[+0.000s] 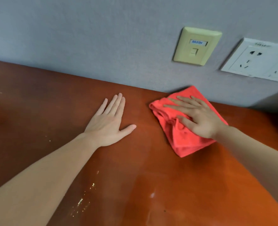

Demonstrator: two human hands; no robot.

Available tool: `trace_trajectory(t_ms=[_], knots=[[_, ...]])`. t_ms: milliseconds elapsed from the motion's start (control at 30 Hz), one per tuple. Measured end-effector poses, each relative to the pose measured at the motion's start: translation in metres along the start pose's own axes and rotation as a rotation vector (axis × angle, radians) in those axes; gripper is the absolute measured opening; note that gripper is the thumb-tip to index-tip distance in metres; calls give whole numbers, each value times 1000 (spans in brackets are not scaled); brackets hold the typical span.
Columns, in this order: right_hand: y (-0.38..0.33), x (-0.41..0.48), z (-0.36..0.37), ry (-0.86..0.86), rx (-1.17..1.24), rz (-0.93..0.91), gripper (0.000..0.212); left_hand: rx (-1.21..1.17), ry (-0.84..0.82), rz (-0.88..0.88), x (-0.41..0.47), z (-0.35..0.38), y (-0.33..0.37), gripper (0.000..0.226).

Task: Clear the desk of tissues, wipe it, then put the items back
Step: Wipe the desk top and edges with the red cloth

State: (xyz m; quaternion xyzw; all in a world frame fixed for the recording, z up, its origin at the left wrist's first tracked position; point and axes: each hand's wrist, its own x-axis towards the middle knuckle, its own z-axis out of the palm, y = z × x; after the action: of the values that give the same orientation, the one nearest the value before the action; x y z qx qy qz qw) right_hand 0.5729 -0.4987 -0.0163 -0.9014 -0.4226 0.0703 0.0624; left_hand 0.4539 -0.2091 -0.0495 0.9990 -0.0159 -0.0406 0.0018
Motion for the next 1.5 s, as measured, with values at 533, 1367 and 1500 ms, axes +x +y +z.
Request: trace_trajectory(t_ms=[533, 1367, 1500], knots=[[-42, 72, -4, -73, 136, -166, 57, -168, -252, -96, -42, -15, -64, 133], [-189, 149, 41, 107, 35, 100, 57, -79, -237, -154, -58, -6, -74, 140], [-119, 125, 18, 20, 87, -143, 61, -101, -237, -150, -78, -6, -82, 135]])
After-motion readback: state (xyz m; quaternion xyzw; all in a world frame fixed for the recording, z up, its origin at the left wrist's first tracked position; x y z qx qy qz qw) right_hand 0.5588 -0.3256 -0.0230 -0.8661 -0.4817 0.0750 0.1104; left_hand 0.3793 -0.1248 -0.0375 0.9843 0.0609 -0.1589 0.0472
